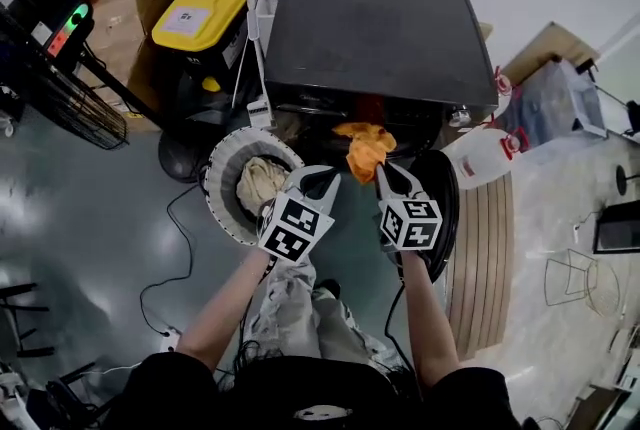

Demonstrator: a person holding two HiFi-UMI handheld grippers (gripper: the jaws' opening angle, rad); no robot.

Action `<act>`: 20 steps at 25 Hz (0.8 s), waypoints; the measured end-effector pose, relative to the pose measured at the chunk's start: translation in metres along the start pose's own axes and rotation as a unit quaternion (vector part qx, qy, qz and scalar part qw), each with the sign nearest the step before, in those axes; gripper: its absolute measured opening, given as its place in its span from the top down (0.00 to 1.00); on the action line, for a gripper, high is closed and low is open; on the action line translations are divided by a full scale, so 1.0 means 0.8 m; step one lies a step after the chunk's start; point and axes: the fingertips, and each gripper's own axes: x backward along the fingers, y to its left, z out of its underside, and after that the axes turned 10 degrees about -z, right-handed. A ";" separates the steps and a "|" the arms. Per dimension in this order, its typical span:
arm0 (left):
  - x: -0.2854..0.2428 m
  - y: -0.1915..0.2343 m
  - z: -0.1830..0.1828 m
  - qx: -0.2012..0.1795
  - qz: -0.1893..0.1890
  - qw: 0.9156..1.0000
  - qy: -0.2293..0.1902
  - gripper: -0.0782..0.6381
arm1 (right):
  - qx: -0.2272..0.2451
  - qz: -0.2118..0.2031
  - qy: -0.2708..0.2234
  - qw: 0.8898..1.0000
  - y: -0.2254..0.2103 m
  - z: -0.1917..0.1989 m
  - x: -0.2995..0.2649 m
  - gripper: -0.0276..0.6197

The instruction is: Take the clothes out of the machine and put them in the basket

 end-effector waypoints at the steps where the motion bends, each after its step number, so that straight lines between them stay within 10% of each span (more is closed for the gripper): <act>1: 0.006 0.002 -0.001 0.002 -0.004 1.000 0.000 0.89 | 0.001 -0.003 -0.004 1.000 0.006 -0.007 0.006 0.88; 20: 0.097 -0.008 -0.038 0.013 -0.055 0.998 -0.033 0.89 | 0.062 -0.059 -0.075 0.994 0.083 -0.111 0.108 0.88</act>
